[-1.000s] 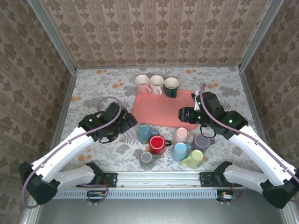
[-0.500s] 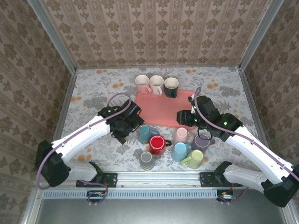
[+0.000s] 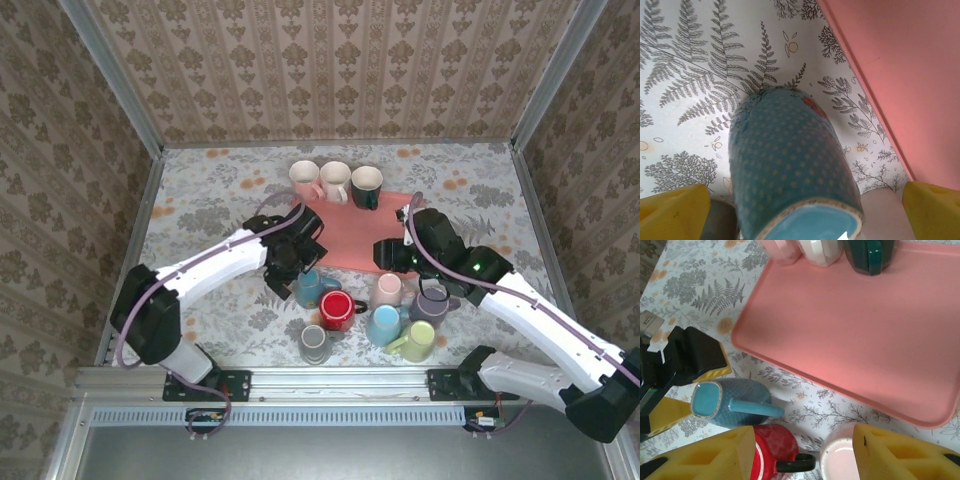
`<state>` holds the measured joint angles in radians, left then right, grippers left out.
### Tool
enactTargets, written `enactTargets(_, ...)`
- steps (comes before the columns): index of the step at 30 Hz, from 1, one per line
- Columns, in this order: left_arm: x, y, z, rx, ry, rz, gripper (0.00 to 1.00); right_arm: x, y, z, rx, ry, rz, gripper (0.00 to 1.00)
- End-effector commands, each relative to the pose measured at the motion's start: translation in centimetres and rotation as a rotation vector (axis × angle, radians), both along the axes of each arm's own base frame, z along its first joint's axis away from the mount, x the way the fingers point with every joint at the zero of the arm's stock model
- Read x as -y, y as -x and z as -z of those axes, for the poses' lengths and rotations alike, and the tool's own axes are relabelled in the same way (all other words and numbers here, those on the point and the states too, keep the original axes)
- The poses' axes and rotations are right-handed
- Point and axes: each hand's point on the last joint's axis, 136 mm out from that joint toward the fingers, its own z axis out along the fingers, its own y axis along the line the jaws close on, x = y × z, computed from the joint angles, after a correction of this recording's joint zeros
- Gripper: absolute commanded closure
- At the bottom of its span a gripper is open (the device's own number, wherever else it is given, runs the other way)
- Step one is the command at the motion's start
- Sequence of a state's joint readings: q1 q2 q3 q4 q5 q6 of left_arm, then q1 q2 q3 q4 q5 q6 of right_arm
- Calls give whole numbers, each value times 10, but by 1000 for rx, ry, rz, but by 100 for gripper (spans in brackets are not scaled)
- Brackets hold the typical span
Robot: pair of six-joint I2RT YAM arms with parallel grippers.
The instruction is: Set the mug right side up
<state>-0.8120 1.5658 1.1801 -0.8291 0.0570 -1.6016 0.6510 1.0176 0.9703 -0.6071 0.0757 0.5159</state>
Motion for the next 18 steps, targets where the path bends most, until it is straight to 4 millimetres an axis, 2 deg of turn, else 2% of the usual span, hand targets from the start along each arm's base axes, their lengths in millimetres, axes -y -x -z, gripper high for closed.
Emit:
enactTargets(1, 11, 2, 1, -42, 11, 1, 0, 5, 2, -2, 45, 17, -1, 45)
enactTargets(8, 13, 26, 29, -138, -21, -18, 6, 13, 3, 9, 46, 38, 27, 45)
enactTargets(18, -6, 15, 51, -150, -97, -47, 17, 13, 4, 18, 22, 49, 26, 44)
